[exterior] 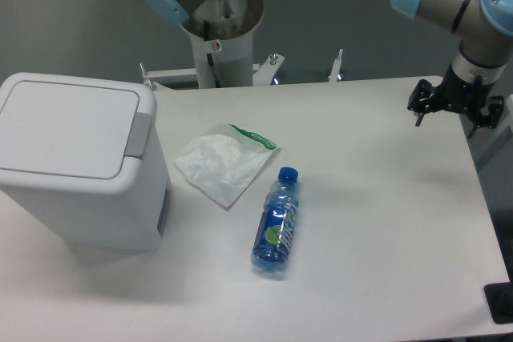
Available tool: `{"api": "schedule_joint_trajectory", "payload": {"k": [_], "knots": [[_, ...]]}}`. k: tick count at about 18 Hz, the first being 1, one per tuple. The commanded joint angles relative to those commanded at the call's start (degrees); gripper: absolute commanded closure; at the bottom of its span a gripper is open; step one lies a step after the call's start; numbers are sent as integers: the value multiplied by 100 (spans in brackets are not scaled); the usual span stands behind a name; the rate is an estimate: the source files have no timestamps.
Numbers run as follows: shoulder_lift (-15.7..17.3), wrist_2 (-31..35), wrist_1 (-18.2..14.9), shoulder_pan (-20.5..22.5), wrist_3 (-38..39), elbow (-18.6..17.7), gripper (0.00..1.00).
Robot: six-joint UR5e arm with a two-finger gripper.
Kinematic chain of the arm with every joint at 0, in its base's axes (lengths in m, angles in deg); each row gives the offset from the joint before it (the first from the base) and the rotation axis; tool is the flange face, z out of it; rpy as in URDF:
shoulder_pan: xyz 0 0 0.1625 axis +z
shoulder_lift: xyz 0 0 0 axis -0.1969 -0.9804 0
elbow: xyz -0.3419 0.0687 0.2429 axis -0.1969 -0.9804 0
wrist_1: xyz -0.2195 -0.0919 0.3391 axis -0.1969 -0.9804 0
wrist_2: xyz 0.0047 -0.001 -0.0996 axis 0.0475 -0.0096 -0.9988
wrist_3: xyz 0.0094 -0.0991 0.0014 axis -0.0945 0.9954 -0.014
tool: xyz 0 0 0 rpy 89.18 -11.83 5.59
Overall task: Open the trash can
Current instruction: 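Move the gripper across the table toward the white trash can lid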
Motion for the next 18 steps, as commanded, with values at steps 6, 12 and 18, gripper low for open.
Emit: {"api": "schedule_joint_trajectory", "payload": {"k": [6,12,18], "knots": [[26,0,-35,-9,0,0,0],[692,-9,53,-26,123,-816,0],[1484,-192,44,-123,1133,-1081,0]]}}
